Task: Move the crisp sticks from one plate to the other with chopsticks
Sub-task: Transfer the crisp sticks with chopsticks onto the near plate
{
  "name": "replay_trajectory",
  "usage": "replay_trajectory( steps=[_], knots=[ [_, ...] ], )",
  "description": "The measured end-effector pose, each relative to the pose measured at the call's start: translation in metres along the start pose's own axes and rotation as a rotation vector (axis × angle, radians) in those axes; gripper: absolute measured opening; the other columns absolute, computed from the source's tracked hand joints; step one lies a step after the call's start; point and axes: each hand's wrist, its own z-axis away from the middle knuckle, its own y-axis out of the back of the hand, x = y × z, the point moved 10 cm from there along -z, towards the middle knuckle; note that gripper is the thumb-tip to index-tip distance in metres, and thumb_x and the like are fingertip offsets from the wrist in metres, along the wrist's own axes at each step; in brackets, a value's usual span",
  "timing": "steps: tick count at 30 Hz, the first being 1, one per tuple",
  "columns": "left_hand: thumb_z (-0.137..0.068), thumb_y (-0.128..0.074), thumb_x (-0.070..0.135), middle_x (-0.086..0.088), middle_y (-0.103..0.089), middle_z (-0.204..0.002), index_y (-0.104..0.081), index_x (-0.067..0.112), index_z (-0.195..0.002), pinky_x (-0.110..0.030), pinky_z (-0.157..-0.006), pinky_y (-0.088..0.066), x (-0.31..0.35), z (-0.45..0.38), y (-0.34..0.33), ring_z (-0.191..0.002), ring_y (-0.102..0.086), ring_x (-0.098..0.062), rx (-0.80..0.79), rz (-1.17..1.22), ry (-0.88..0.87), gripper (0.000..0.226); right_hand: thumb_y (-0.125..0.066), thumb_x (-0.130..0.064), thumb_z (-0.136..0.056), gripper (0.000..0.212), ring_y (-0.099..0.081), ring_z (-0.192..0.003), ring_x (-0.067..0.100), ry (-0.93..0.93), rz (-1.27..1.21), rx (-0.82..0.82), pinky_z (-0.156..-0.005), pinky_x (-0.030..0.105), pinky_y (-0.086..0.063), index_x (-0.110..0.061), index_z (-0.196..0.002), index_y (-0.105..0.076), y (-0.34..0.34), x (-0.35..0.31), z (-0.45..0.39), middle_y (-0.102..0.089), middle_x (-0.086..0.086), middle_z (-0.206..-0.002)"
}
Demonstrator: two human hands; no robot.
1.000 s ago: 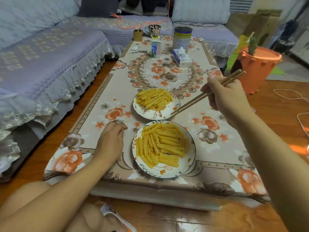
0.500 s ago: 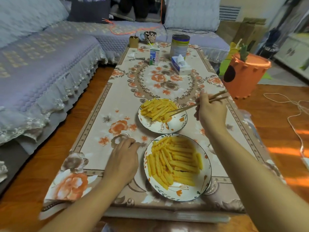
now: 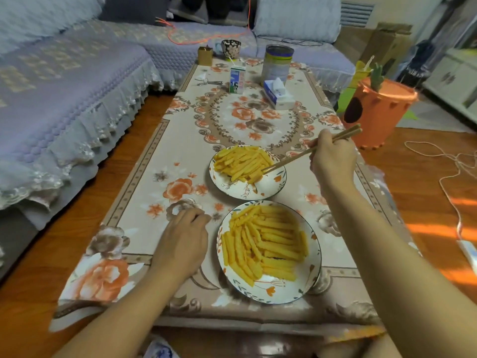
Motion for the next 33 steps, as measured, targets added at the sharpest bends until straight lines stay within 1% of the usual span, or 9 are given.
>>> replay_trajectory(
  steps=[4, 8, 12, 14, 16, 20, 24, 29, 33],
  knots=[
    [-0.091, -0.063, 0.002, -0.007, -0.065, -0.119, -0.071, 0.008, -0.120, -0.045, -0.093, -0.053, -0.001, 0.003, -0.001, -0.111, -0.058, -0.028, -0.016, 0.007, 0.029, 0.031, -0.046, -0.018, -0.103, 0.041, -0.039, -0.041, 0.009, 0.016, -0.155, -0.174, -0.043, 0.024, -0.031, -0.008, -0.067, -0.064, 0.016, -0.011, 0.010, -0.046, -0.006, -0.044],
    [-0.094, -0.049, 0.013, -0.007, -0.065, -0.120, -0.071, 0.007, -0.121, -0.046, -0.092, -0.053, 0.001, 0.001, 0.000, -0.113, -0.058, -0.029, -0.036, 0.002, 0.063, 0.035, -0.043, -0.020, -0.109, 0.044, -0.034, -0.043, 0.012, 0.060, -0.153, -0.559, -0.047, 0.029, -0.021, -0.002, -0.073, -0.062, 0.030, -0.031, 0.032, -0.042, 0.000, -0.049],
    [-0.094, -0.042, 0.018, -0.007, -0.065, -0.121, -0.071, 0.007, -0.121, -0.046, -0.093, -0.052, 0.004, 0.002, 0.003, -0.114, -0.058, -0.029, -0.061, 0.002, 0.091, 0.041, -0.051, -0.035, -0.100, 0.044, -0.037, -0.046, 0.021, 0.142, 0.038, -0.958, -0.048, 0.032, -0.025, -0.011, -0.068, -0.069, 0.030, -0.033, 0.073, -0.043, 0.010, -0.053],
    [-0.096, -0.044, 0.017, -0.007, -0.064, -0.121, -0.071, 0.007, -0.121, -0.047, -0.093, -0.052, 0.004, 0.002, 0.002, -0.114, -0.058, -0.029, -0.070, 0.001, 0.099, 0.039, -0.051, -0.038, -0.097, 0.041, -0.041, -0.049, 0.021, 0.227, 0.152, -1.098, -0.048, 0.032, -0.032, -0.011, -0.072, -0.069, 0.025, -0.034, 0.101, -0.047, 0.006, -0.054],
    [-0.099, -0.050, 0.011, -0.007, -0.063, -0.121, -0.070, 0.007, -0.122, -0.047, -0.092, -0.052, 0.004, 0.001, 0.003, -0.114, -0.057, -0.028, -0.066, -0.002, 0.113, 0.031, -0.052, -0.030, -0.103, 0.036, -0.045, -0.049, 0.014, 0.301, 0.254, -1.159, -0.049, 0.028, -0.037, -0.010, -0.078, -0.069, 0.022, -0.029, 0.117, -0.052, -0.002, -0.053],
    [-0.100, -0.053, 0.010, -0.006, -0.063, -0.124, -0.069, 0.009, -0.124, -0.045, -0.096, -0.048, 0.006, 0.001, 0.002, -0.117, -0.054, -0.026, -0.073, -0.005, 0.127, 0.029, -0.056, -0.026, -0.103, 0.030, -0.050, -0.048, 0.007, 0.395, 0.363, -1.067, -0.049, 0.021, -0.042, -0.013, -0.081, -0.072, 0.035, -0.030, 0.111, -0.057, -0.004, -0.054],
    [-0.101, -0.050, 0.013, -0.005, -0.062, -0.124, -0.068, 0.010, -0.126, -0.044, -0.097, -0.047, 0.004, 0.003, -0.001, -0.117, -0.054, -0.026, -0.103, -0.006, 0.144, 0.031, -0.057, -0.021, -0.103, 0.032, -0.047, -0.047, 0.012, 0.322, 0.193, -0.895, -0.045, 0.021, -0.038, -0.003, -0.081, -0.072, 0.059, -0.040, 0.089, -0.053, 0.002, -0.053],
    [-0.101, -0.046, 0.024, -0.005, -0.063, -0.113, -0.069, 0.014, -0.117, -0.043, -0.089, -0.050, 0.010, 0.001, 0.000, -0.109, -0.057, -0.027, -0.134, -0.083, 0.102, 0.029, -0.054, -0.024, -0.106, 0.038, -0.043, -0.048, 0.013, 0.226, 0.097, -0.757, -0.046, 0.025, -0.034, -0.006, -0.078, -0.072, 0.059, -0.031, 0.080, -0.051, -0.001, -0.052],
    [-0.099, -0.036, 0.036, 0.000, -0.063, -0.101, -0.070, 0.019, -0.107, -0.042, -0.082, -0.052, 0.008, -0.010, 0.009, -0.099, -0.060, -0.026, -0.161, -0.126, -0.004, 0.039, -0.049, -0.027, -0.108, 0.038, -0.048, -0.045, 0.010, 0.137, -0.029, -0.441, -0.044, 0.022, -0.040, -0.003, -0.088, -0.071, 0.062, -0.030, 0.058, -0.054, 0.004, -0.056]
  ],
)
